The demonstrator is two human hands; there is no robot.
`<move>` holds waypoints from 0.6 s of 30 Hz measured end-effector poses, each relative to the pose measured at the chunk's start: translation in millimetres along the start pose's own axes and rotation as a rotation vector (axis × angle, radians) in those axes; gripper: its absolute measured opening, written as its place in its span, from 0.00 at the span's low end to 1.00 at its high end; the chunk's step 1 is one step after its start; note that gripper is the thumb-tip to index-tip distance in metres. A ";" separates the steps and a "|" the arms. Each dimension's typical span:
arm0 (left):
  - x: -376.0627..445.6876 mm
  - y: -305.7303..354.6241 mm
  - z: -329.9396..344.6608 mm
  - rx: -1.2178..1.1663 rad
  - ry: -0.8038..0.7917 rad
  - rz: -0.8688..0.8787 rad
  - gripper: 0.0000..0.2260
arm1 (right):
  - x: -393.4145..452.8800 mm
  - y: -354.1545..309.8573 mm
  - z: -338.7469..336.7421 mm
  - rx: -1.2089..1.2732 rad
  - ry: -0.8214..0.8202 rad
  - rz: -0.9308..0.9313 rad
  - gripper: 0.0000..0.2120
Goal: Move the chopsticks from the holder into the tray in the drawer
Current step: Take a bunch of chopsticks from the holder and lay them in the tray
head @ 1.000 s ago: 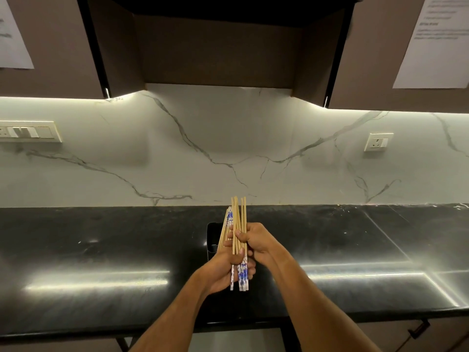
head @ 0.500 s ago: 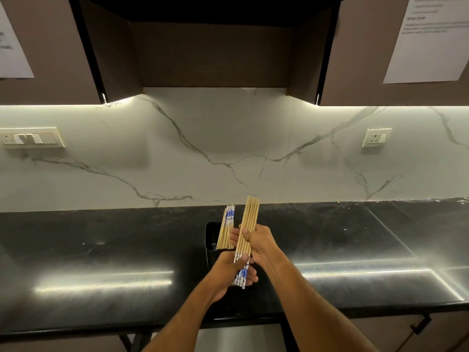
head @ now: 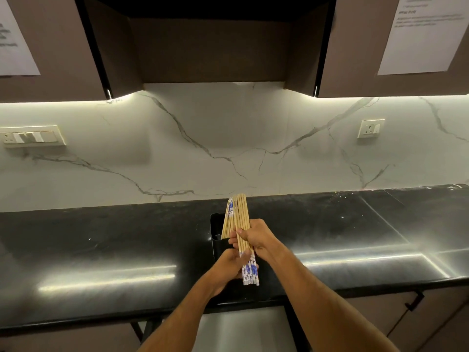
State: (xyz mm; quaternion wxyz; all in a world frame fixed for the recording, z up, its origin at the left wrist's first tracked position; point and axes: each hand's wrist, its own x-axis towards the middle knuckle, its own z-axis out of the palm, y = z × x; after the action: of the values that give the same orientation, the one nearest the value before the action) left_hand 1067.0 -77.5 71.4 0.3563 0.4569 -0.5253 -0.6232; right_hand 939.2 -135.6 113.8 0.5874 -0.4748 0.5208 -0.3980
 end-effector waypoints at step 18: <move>-67.4 -88.6 -7.7 1.510 -0.148 -0.324 0.16 | -111.7 128.1 55.5 -1.572 -0.345 -0.041 0.15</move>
State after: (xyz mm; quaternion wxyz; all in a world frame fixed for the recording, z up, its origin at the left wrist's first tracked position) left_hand 1099.6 -0.5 -2.5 -0.1832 0.6041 -0.7568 -0.1696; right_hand 975.0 9.5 15.7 0.1460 -0.8136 0.5416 0.1531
